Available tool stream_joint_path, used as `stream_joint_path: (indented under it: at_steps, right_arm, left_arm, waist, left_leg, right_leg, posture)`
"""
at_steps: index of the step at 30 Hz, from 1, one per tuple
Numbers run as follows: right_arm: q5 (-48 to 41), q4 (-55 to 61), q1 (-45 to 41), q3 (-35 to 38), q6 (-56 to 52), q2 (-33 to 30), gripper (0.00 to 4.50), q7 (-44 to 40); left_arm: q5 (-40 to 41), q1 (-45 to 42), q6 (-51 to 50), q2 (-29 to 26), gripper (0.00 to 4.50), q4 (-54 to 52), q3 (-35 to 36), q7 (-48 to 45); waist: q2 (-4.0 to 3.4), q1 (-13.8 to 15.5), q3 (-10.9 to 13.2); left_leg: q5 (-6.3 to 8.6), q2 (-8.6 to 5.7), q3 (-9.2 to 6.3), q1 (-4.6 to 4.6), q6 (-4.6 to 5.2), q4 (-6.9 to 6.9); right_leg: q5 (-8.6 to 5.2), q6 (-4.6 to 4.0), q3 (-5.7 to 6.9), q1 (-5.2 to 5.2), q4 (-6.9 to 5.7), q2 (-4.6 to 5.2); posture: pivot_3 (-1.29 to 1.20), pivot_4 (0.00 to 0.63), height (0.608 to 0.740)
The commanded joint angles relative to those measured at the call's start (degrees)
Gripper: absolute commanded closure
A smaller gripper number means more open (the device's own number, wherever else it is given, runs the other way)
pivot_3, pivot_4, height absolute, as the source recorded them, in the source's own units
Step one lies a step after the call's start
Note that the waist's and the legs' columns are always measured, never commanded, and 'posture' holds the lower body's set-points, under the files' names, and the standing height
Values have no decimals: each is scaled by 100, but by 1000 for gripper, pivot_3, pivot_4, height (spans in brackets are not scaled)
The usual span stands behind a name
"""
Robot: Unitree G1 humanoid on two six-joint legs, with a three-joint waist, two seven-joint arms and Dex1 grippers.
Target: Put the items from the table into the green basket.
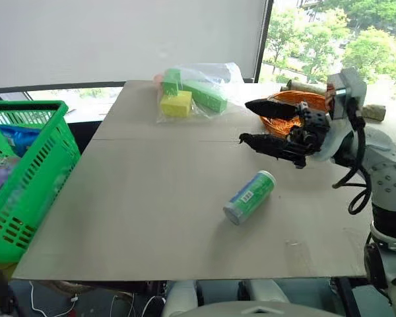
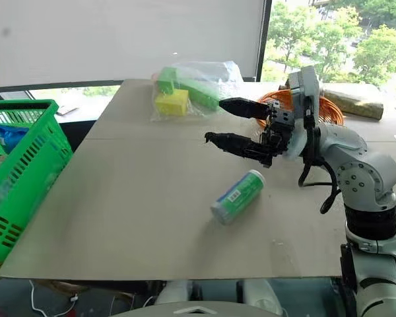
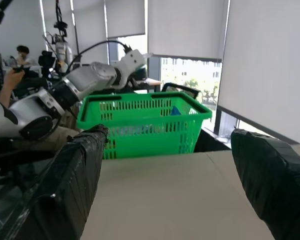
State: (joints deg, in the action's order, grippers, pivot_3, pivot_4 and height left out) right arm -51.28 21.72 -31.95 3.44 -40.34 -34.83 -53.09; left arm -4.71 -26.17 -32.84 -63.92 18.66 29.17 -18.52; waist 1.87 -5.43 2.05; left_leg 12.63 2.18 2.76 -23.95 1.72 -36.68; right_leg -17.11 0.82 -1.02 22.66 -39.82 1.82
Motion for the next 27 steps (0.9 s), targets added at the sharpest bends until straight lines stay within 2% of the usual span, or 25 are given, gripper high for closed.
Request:
stream_joint_path:
  at_steps: [1, 3, 5, 7, 9, 11, 16, 22, 24, 27]
  right_arm:
    - [879, -4, 344, -497, 544, -529, 222, -700]
    - [1401, -290, 331, -817, 904, -710, 222, -981]
    - [2150, -742, 207, -1291, 1421, -890, 111, -1289]
    - [3099, -1378, 28, -1920, 2377, -1066, 111, -1782]
    - [3677, -1970, -219, -2286, 3118, -1000, 111, -2054]
    - [4191, -2675, -572, -2546, 3968, -766, 111, -2146]
    - [5194, -4348, -1507, -3141, 5344, -182, 111, -2421]
    - [5821, -5759, -2178, -3539, 6326, 454, 111, -2734]
    - [5891, -6119, -2334, -3578, 6408, 656, 111, -2835]
    - [6174, -6762, -2577, -3733, 6462, 849, 111, -3023]
  left_arm:
    - [1296, 233, 236, 271, 468, -1125, -307, -1883]
    - [1892, 662, 394, 428, 468, -2028, -372, -2659]
    - [2930, 1061, -378, 638, 407, -2927, -153, -3270]
    - [3755, 1698, -969, 673, 407, -3815, -20, -3826]
    - [4134, 2343, -1194, 580, 407, -4429, 97, -4239]
    - [4356, 2874, -1346, 528, 407, -4824, 251, -4451]
    - [4577, 3780, -1621, 454, 407, -5457, 367, -4558]
    - [4752, 3999, -1784, 530, 407, -5830, 309, -4268]
    - [4844, 4019, -1831, 540, 407, -5900, 343, -4215]
    - [5017, 3996, -1904, 541, 407, -6018, 374, -4111]
  waist:
    - [-15, -3, -7]
    - [-35, -51, 0]
    - [-35, -190, 1]
    - [-34, -326, 0]
    - [-41, -390, 5]
    - [-66, -509, 14]
    - [-98, -499, 32]
    - [-98, -408, 34]
    - [-97, -371, 34]
    - [-101, -338, 36]
  left_leg:
    - [1, -4, 5, 0, -2, 4]
    - [2, -6, 38, 3, 0, 7]
    - [-1, -3, 43, 10, 3, 8]
    - [-2, 0, 46, 13, 5, 8]
    - [-3, 2, 47, 20, 7, 8]
    - [-3, 10, 47, 26, 8, 8]
    - [-5, 17, 30, 36, 11, -16]
    - [-4, 18, 3, 66, 9, -31]
    - [-3, 17, 5, 105, 7, -23]
    - [-3, 16, 6, 120, 7, -20]
  right_leg:
    - [0, -1, 9, -1, 3, 13]
    - [-1, -1, 20, 7, 4, 40]
    - [0, -1, 20, 7, 1, 40]
    - [-1, -1, 22, 7, -2, 38]
    - [-1, -1, 22, 5, -3, 32]
    - [-2, -2, 18, 1, -7, 14]
    - [-2, 0, 19, -15, -21, -27]
    - [-2, 0, 36, -70, -11, -36]
    - [-2, 0, 36, -111, -1, -31]
    - [-2, -1, 34, -117, -6, -29]
  posture:
    - [-151, 0, 740]
    - [-153, 0, 740]
    - [-153, 0, 740]
    - [-150, 0, 740]
    - [-150, 0, 740]
    - [-141, 0, 740]
    - [-115, 0, 740]
    - [-97, 0, 740]
    - [-77, 0, 740]
    - [-67, 0, 740]
